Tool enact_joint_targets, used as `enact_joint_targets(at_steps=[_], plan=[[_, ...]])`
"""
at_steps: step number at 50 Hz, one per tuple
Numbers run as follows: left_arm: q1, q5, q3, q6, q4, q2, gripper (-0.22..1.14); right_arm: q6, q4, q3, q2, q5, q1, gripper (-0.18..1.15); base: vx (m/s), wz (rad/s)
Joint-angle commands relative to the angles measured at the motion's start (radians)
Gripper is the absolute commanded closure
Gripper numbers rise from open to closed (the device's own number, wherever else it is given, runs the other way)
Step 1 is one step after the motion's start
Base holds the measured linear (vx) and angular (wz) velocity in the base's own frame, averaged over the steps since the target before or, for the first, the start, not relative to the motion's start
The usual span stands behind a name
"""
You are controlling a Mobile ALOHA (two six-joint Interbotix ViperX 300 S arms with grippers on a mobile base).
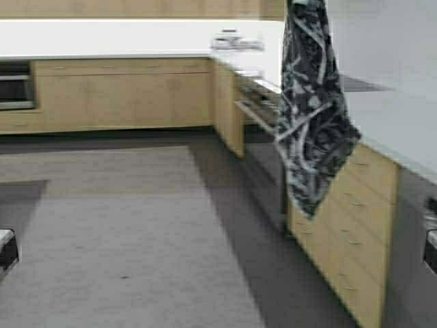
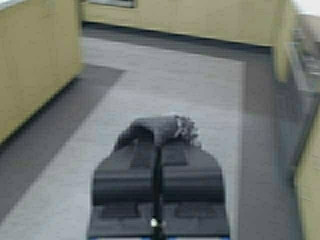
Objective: Get the cloth and wipe up the spill under the wine glass
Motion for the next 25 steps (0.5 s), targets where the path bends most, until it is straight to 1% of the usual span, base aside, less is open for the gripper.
enact_joint_targets(at_steps=[1,7,25], plan=[[0.002,-0.005,-0.026,-0.002,-0.002,0.003,0.89,0.000,0.014,-0.009,-0.032,-0.015,0.003,0.90,0.00,0.62],[0.002,-0.005,-0.020,-0.009,-0.002,-0.009,0.89,0.002,0.023,0.009,-0.043,-0.015,0.003,0.90,0.00,0.63],[0.002,-0.005,-0.017,-0.025,-0.002,-0.009,0.89,0.031,0.029,0.002,-0.043,-0.015,0.003,0.90,0.01,0.59]])
